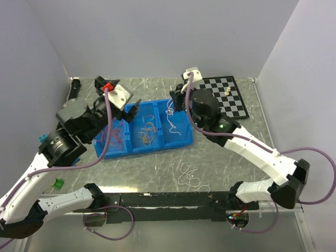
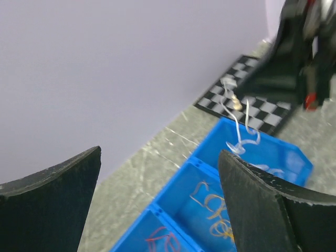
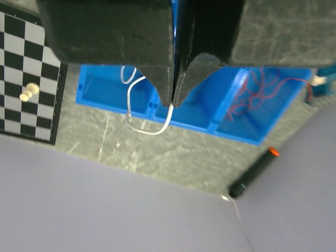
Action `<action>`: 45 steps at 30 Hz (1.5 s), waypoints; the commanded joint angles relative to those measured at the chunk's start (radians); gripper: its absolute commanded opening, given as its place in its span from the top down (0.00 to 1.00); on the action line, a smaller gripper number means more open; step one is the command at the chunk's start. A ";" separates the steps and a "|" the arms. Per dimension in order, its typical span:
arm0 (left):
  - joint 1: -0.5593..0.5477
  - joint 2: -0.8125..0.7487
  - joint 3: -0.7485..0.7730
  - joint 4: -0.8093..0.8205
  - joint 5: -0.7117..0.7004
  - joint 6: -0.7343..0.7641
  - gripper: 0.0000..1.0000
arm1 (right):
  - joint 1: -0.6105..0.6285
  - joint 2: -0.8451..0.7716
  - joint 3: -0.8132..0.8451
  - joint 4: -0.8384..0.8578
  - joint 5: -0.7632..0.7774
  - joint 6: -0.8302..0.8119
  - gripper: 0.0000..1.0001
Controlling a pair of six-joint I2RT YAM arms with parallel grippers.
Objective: Untangle the cables
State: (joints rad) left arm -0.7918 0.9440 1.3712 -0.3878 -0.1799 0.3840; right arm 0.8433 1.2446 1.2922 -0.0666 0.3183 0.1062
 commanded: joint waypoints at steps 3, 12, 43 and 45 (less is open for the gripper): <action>0.012 -0.030 0.069 0.012 -0.089 0.055 0.03 | -0.046 0.070 0.018 0.044 -0.027 -0.011 1.00; 0.017 0.056 0.176 0.070 -0.306 0.096 0.03 | -0.139 0.274 -0.013 -0.047 -0.022 0.108 1.00; 0.318 0.305 0.336 -0.295 -0.101 -0.155 0.03 | 0.204 -0.241 -0.659 -0.545 -0.127 0.664 0.05; 0.318 0.300 0.319 -0.296 -0.098 -0.155 0.03 | 0.214 -0.238 -0.683 -0.547 -0.125 0.673 0.04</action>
State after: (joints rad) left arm -0.4805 1.2655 1.7107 -0.6872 -0.3119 0.2413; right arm 1.0378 1.0294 0.6304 -0.5819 0.1707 0.6834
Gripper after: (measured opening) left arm 0.966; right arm 0.950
